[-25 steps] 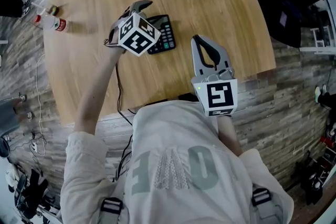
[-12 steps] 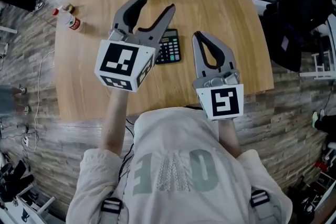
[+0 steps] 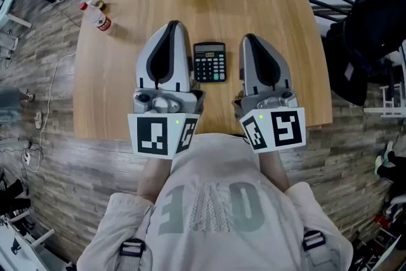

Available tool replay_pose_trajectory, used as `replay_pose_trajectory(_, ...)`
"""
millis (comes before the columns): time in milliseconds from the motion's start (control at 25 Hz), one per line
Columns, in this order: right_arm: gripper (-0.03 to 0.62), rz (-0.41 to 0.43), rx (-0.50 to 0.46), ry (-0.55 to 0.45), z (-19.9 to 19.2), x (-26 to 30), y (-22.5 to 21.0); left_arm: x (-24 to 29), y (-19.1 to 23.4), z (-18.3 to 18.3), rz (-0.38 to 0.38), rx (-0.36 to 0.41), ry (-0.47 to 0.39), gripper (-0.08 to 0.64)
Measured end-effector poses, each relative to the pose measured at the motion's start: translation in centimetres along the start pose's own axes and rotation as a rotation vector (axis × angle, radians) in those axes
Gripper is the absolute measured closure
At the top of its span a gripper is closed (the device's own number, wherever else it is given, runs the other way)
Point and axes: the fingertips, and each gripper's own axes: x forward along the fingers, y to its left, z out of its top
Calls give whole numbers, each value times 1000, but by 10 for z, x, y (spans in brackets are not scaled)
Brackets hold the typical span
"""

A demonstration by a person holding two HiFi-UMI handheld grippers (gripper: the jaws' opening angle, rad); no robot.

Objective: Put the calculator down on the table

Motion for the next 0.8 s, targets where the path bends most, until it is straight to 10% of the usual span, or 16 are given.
replay_pose_trajectory(800, 572, -18, 17, 26, -12, 8, 9, -10, 2, 1, 25, 143, 13, 551)
